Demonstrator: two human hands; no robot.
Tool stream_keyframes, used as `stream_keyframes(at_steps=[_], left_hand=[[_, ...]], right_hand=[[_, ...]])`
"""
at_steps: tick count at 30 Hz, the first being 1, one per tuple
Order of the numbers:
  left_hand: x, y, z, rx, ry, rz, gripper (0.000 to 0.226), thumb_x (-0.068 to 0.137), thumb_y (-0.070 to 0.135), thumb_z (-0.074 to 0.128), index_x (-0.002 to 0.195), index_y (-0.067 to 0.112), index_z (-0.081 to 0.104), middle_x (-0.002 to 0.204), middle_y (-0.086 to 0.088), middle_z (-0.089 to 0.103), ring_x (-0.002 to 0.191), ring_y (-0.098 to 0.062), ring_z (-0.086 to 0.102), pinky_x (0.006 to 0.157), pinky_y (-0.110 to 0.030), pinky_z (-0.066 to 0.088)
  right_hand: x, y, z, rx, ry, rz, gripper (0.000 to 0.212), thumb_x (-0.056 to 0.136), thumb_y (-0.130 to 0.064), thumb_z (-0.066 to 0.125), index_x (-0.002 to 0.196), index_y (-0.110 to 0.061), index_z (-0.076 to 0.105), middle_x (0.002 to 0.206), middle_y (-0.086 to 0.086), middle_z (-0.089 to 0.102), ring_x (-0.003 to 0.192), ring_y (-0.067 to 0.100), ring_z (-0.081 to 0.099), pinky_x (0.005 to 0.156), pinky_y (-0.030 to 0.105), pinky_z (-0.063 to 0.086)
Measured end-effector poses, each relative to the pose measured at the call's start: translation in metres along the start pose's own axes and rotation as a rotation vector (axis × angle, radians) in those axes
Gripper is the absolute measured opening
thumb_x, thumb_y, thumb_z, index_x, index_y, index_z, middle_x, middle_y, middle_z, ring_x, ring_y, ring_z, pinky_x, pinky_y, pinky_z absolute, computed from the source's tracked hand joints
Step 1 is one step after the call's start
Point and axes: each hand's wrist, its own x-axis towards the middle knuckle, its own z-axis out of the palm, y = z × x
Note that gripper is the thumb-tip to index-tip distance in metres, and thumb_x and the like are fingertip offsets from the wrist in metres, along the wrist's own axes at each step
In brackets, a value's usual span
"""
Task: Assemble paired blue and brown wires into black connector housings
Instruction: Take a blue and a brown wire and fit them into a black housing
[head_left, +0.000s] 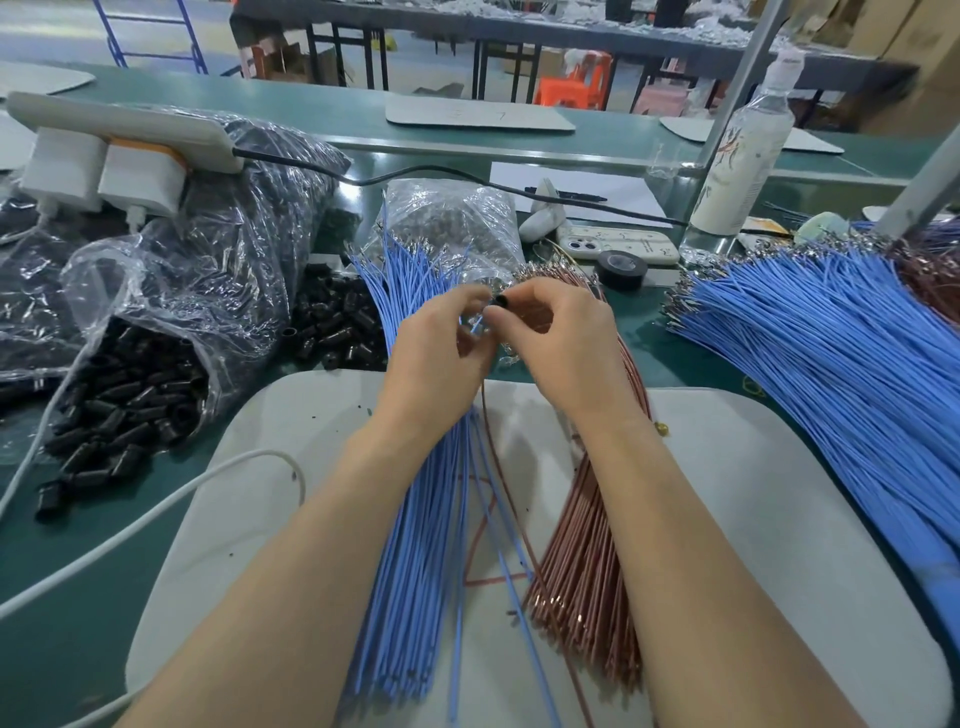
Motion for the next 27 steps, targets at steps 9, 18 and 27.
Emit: stream_keyframes(at_steps=[9,18,27], left_hand=[[0.009,-0.006,-0.016,-0.123,0.173,-0.029,0.012,0.088,0.016,0.065,0.098,0.022,0.065,0.079,0.021,0.061,0.070,0.005,0.057,0.065,-0.003,0.041],[0.014,-0.014,-0.011,-0.221,0.179,-0.161,0.020,0.088,0.020,0.065,0.108,0.019,0.062,0.087,0.011,0.062,0.082,-0.004,0.060,0.073,-0.009,0.044],[0.011,-0.010,-0.009,-0.179,0.155,-0.144,0.015,0.089,0.020,0.064,0.103,0.014,0.064,0.083,0.017,0.060,0.075,0.004,0.056,0.069,-0.004,0.041]], right_hand=[[0.019,0.024,-0.016,-0.039,-0.012,0.259,0.020,0.092,-0.008,0.053,0.092,-0.019,0.069,0.084,0.000,0.071,0.077,0.013,0.067,0.078,0.028,0.057],[0.036,0.020,0.037,-0.494,-0.215,0.113,0.028,0.090,-0.009,0.049,0.107,-0.020,0.069,0.113,0.003,0.066,0.105,0.025,0.058,0.084,0.032,0.046],[0.047,0.018,0.042,-0.669,-0.418,0.153,0.034,0.088,-0.003,0.049,0.118,-0.012,0.062,0.121,0.010,0.059,0.110,0.029,0.056,0.084,0.033,0.046]])
